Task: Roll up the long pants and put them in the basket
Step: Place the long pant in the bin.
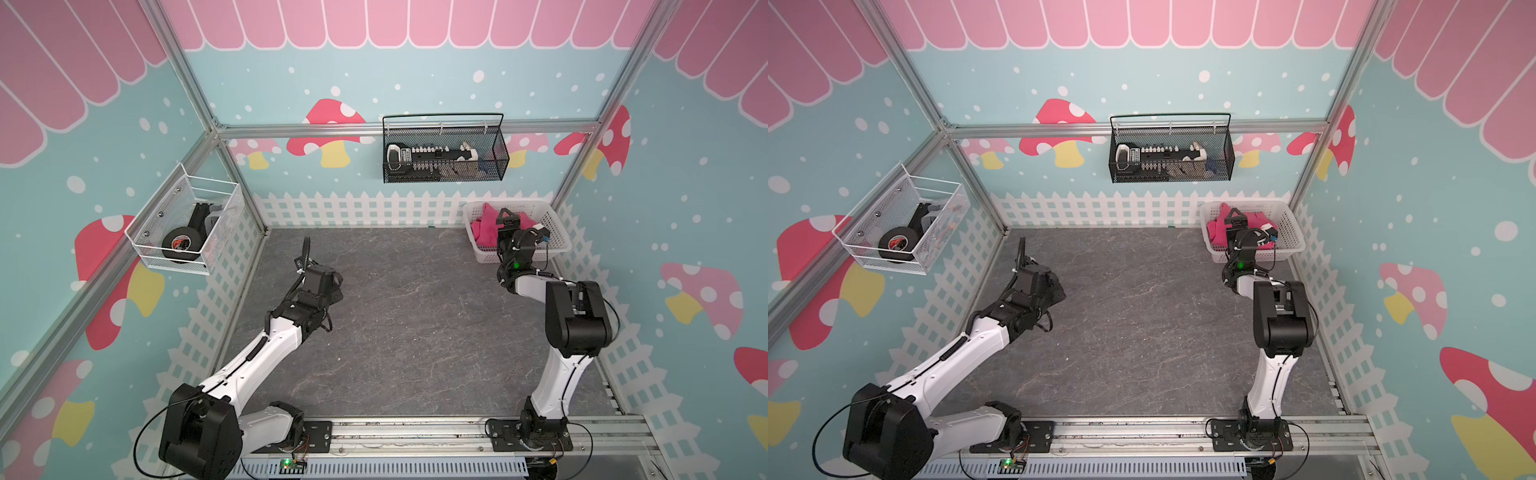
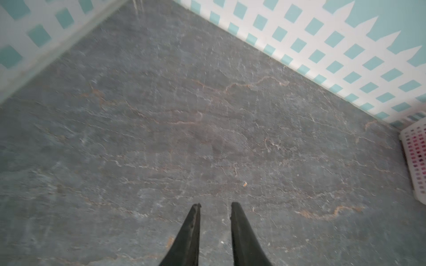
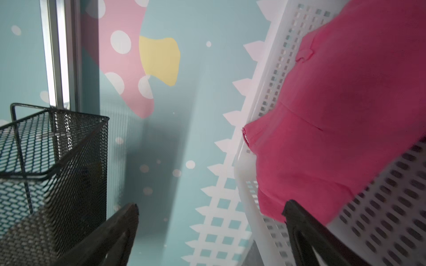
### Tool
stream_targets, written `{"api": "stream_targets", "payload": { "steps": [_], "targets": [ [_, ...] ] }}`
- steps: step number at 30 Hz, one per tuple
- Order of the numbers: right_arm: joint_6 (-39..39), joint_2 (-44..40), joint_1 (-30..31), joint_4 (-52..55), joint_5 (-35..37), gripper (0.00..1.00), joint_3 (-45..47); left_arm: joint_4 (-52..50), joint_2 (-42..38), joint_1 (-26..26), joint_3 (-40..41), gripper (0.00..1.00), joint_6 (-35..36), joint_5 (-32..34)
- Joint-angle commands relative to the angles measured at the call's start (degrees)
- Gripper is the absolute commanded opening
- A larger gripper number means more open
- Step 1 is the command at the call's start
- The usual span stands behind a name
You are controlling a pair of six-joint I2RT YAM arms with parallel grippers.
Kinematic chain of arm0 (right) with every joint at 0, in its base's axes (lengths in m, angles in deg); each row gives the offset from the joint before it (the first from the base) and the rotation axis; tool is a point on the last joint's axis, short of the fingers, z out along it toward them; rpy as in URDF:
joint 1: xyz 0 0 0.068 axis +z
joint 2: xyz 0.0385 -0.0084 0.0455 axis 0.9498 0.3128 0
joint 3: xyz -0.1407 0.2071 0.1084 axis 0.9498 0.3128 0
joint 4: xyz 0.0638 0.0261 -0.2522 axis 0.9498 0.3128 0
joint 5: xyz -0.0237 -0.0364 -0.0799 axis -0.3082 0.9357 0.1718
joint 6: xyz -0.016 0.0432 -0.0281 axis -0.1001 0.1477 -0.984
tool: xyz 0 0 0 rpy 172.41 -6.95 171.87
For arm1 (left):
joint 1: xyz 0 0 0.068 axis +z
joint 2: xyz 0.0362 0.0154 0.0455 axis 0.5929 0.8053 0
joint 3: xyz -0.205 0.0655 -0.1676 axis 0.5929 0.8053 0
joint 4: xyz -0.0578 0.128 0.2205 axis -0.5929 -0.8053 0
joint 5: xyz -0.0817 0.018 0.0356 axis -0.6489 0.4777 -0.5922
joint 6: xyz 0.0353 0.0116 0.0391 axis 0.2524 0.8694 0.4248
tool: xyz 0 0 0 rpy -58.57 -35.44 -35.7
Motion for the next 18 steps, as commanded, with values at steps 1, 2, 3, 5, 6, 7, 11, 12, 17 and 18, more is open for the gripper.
{"api": "stream_targets", "payload": {
  "steps": [1,2,3,5,6,7,11,12,17,18],
  "targets": [
    [-17.03,-14.96,1.60,13.88,-3.52,0.99,6.34,3.78,-1.23,0.25,2.37,0.28,3.36,13.13],
    [-24.92,-20.55,2.20,22.57,-0.74,0.99,7.40,6.72,-0.47,0.29,3.49,0.30,5.14,16.90],
    [-30.95,-24.58,2.69,29.66,3.19,0.99,7.80,11.30,0.60,0.25,5.19,0.31,8.24,20.41],
    [-47.37,-32.81,3.83,34.47,11.90,0.99,11.59,19.23,4.16,0.51,8.08,0.31,13.96,26.33],
    [-52.83,-35.20,4.01,34.51,15.35,0.99,14.24,23.75,6.24,0.74,8.89,0.32,17.36,27.96],
    [-58.32,-37.54,3.79,34.39,18.84,0.99,17.63,18.96,8.10,1.63,6.01,0.32,17.05,26.29],
    [-71.53,-40.45,3.34,32.33,22.12,0.99,27.91,24.26,13.28,2.35,2.95,0.31,24.06,21.61],
    [-71.13,-40.14,3.27,30.87,20.70,0.99,30.49,28.75,12.81,2.34,4.66,0.31,26.38,20.50],
    [-76.91,-35.77,3.27,7.81,12.28,0.99,43.25,43.09,8.90,3.84,14.91,0.32,32.09,11.98],
    [-77.94,-35.53,3.22,5.48,12.26,0.99,43.63,43.67,8.29,3.76,16.35,0.32,32.27,11.23]
  ]
}}
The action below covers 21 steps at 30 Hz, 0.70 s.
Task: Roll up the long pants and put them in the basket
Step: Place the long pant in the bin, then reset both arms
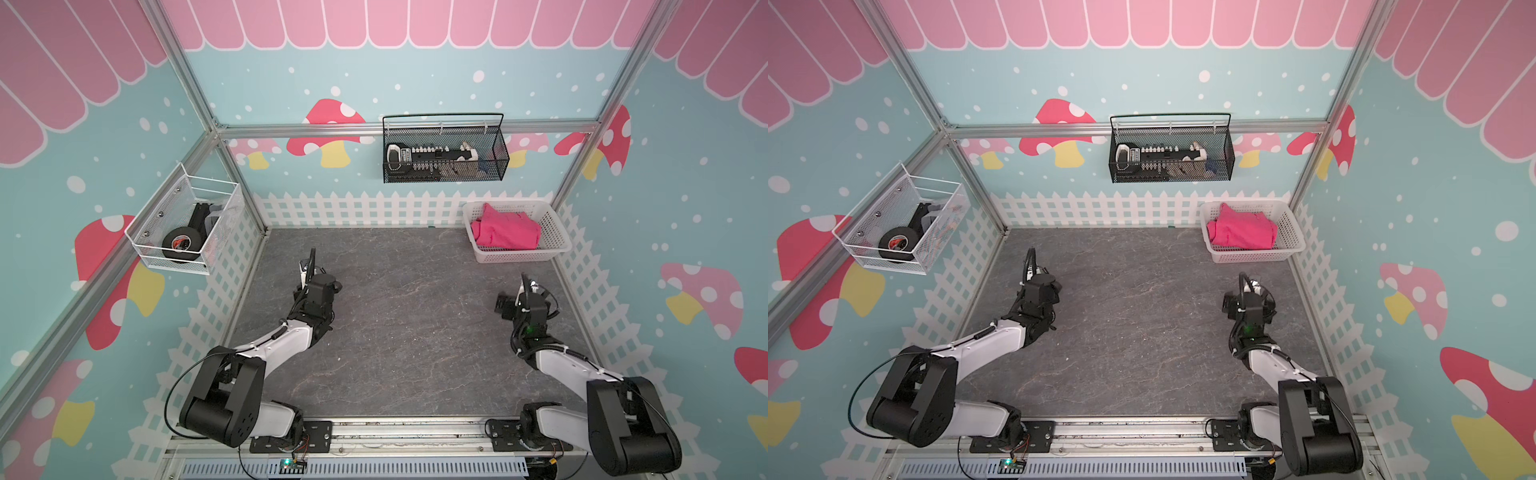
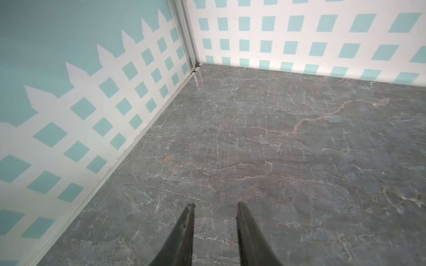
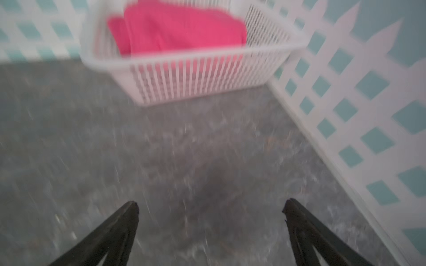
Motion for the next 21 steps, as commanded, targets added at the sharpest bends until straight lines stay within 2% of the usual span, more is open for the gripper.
{"api": "stream_targets", "payload": {
  "steps": [1,2,3,4,5,7,9,12,15,17,19,20,21],
  "targets": [
    [-8.67,0.27,-0.08,-17.81,-1.49,0.99,1.26,13.18,-1.87,0.51,5.40,0.32,5.81,-4.37],
    [-9.10,2.18,-0.32,-21.27,-1.09,0.99,1.62,16.84,-1.80,0.50,8.77,0.32,5.91,-4.99],
    [-9.48,5.30,-0.74,-24.11,-2.09,0.99,1.17,24.73,-1.33,0.78,12.25,0.33,7.47,-5.12],
    [-10.10,8.13,-0.84,-25.22,-3.77,0.99,0.45,25.31,-2.91,0.17,13.41,0.33,7.68,-5.06],
    [-11.26,10.10,-0.71,-26.64,-5.93,0.98,0.23,26.53,-3.92,1.04,14.60,0.34,8.37,-7.87],
    [-11.59,12.88,-0.52,-28.71,-6.31,0.98,0.24,31.79,-3.32,1.86,16.38,0.34,8.76,-6.19],
    [-12.02,15.43,-0.52,-31.52,-6.59,0.98,0.25,31.44,-2.49,2.80,15.53,0.34,9.25,-6.78],
    [-11.77,14.97,-0.68,-28.37,-7.57,0.99,-0.81,30.50,0.44,4.01,12.99,0.34,10.69,-8.61],
    [-11.57,15.28,-1.05,-28.38,-7.95,0.99,-1.17,41.70,7.97,5.64,13.81,0.34,11.84,-9.02],
    [-11.57,15.24,-1.04,-28.95,-7.88,0.99,-0.74,30.81,4.83,7.94,11.36,0.35,8.40,-13.54],
    [-11.58,15.44,-1.05,-29.43,-7.97,0.99,-0.73,35.53,8.18,10.52,12.73,0.39,6.97,-18.53],
    [-11.60,15.23,-1.06,-29.18,-7.97,0.99,-0.68,41.80,10.89,10.96,13.57,0.42,8.60,-20.11],
    [-11.57,15.11,-1.04,-28.79,-8.00,0.99,-0.77,38.54,9.38,10.56,13.14,0.45,8.47,-20.50]
  ]
}}
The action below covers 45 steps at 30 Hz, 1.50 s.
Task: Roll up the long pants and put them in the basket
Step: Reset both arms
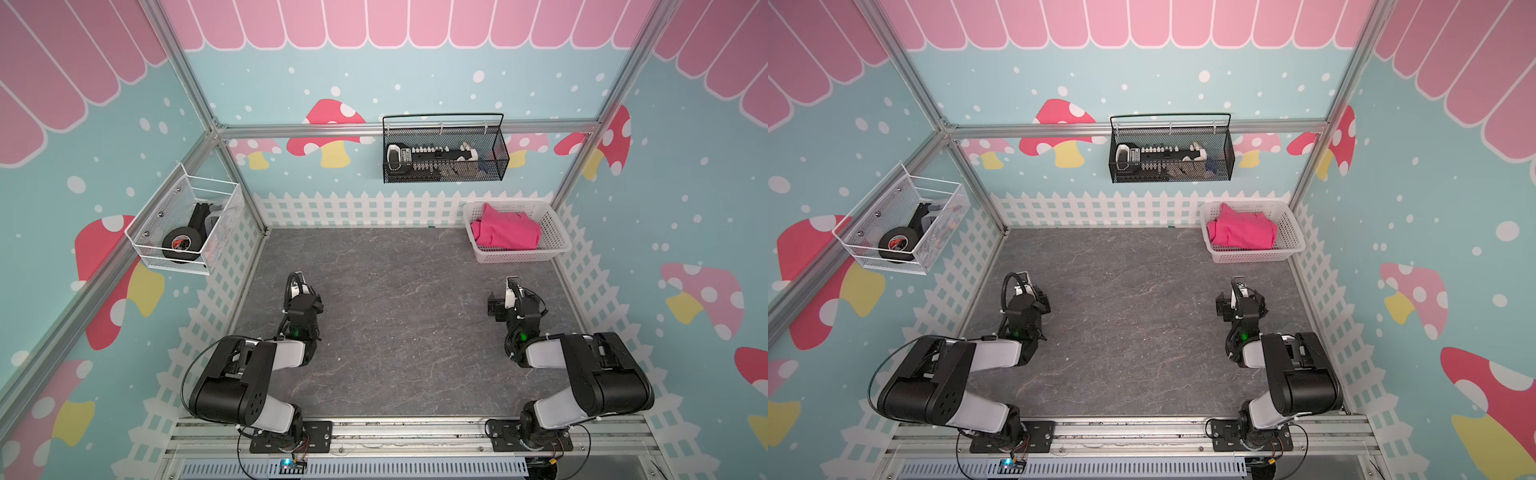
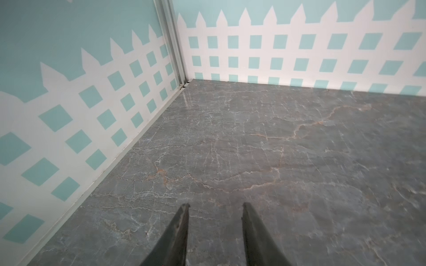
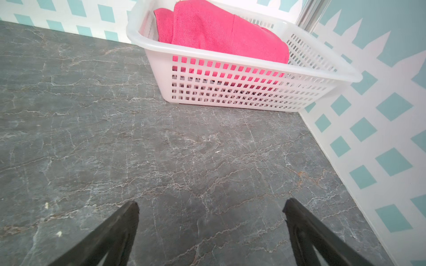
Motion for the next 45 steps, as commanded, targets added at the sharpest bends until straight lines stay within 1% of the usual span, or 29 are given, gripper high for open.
{"api": "stream_targets", "payload": {
  "steps": [1,2,3,4,5,6,7,8,9,11,13,15,17,19,21,32,33,36,45],
  "targets": [
    [-1.34,0.06,-0.28,-1.96,-0.91,0.99,-0.71,-0.57,-0.39,1.09,-1.14,0.46,0.37,-9.89],
    [-1.34,0.06,-0.28,-1.97,-0.87,0.99,-0.70,3.55,1.43,1.20,-0.57,0.47,1.29,-11.12],
    [-1.34,0.10,-0.24,-1.97,-0.89,0.99,-0.71,4.19,1.26,1.23,-0.40,0.50,1.18,-11.07],
    [-1.34,0.09,-0.30,-1.97,-0.90,0.99,-0.77,-0.82,-0.27,1.35,-1.42,0.50,0.57,-11.66],
    [-1.37,0.05,-0.24,-1.88,-0.84,0.99,-0.83,1.12,0.63,1.56,-1.08,0.51,0.70,-11.78],
    [-1.34,0.10,-0.24,-1.97,-0.91,0.99,-0.82,3.89,1.58,1.56,-0.59,0.54,1.09,-11.47],
    [-1.39,0.01,-0.31,-1.88,-0.88,0.99,-0.76,0.35,0.22,1.56,-1.32,0.61,0.60,-11.76],
    [-1.35,0.07,-0.24,-1.92,-0.91,0.99,-0.83,-0.40,0.06,1.60,-1.44,0.83,0.49,-11.87],
    [-1.34,0.02,-0.28,-1.89,-0.86,0.99,-0.80,2.88,1.25,1.66,-0.90,0.99,0.78,-11.58],
    [-1.43,-0.02,-0.25,-1.93,-0.90,0.99,-0.74,-0.22,0.10,1.66,-1.45,0.99,0.41,-11.82],
    [-1.43,0.05,-0.25,-1.97,-0.88,0.99,-0.70,2.36,1.18,1.84,-1.07,0.99,0.65,-11.89],
    [-1.35,0.23,-0.33,-1.55,-1.17,0.98,-1.19,-0.27,0.29,1.87,-1.58,0.99,0.32,-12.15],
    [-1.30,0.27,-0.45,-0.95,-1.54,0.99,-1.47,1.86,1.00,1.89,-1.23,0.99,0.48,-12.09],
    [-1.26,0.03,-0.69,-0.95,-1.79,0.99,-1.33,0.16,0.45,1.93,-1.49,0.99,0.33,-12.25],
    [-1.26,0.05,-0.68,-1.22,-1.71,0.99,-1.22,1.47,0.92,1.94,-1.33,0.99,0.46,-12.18],
    [-1.17,-0.03,-0.68,-1.18,-1.80,0.99,-1.23,0.93,0.76,1.95,-1.41,0.99,0.40,-12.22],
    [-1.10,0.09,-0.67,-1.35,-1.48,0.99,-1.10,0.93,0.76,1.95,-1.47,0.99,0.40,-12.23],
    [1.26,0.36,-0.83,-1.06,3.78,0.99,-1.43,0.93,0.76,1.92,-1.48,0.99,0.40,-12.24],
    [0.92,0.35,-0.89,-0.91,2.78,0.99,-1.51,0.93,0.76,1.91,-1.45,0.99,0.40,-12.26]
  ]
}}
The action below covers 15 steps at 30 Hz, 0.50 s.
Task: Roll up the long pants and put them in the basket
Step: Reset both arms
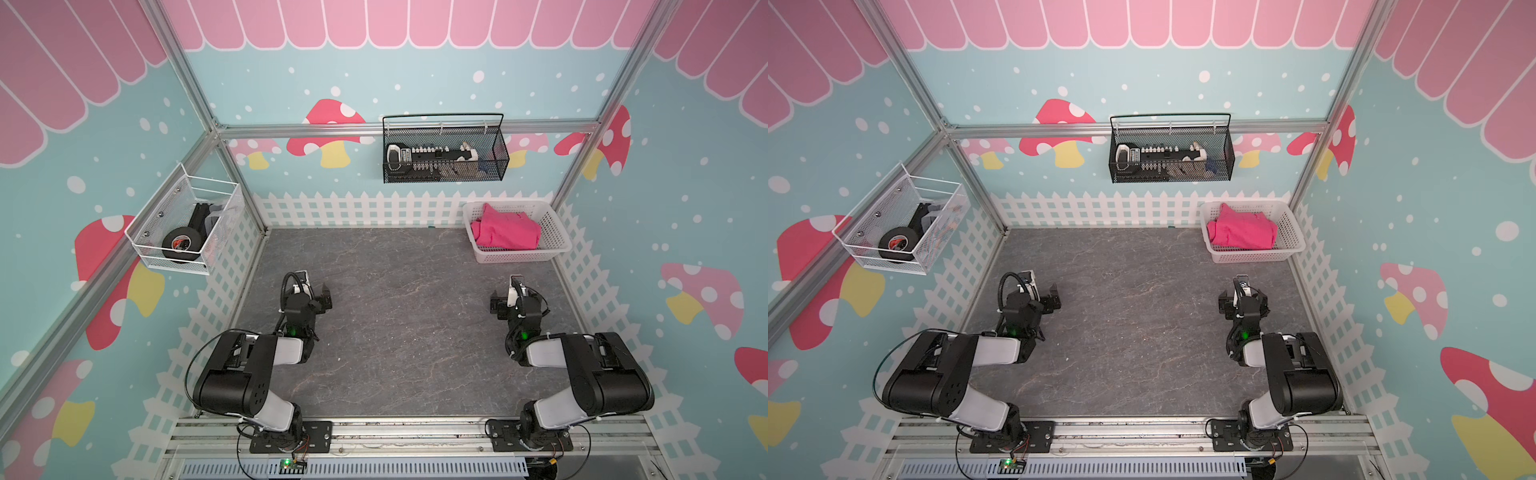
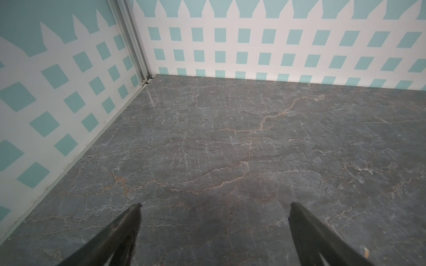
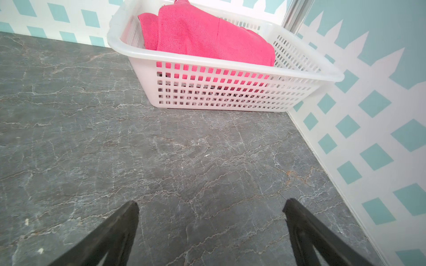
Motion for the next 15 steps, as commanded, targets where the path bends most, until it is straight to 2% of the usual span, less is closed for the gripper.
{"api": "stream_targets", "payload": {
  "steps": [1,15],
  "targets": [
    [0.00,0.34,-0.22,-0.85,0.31,0.99,-0.92,1.49,-0.05,0.44,-0.98,0.99,0.65,-0.77],
    [-0.61,0.16,-0.33,-0.84,-1.56,0.99,-0.91,1.48,-0.05,0.39,-1.05,0.99,0.66,-0.76]
  ]
}}
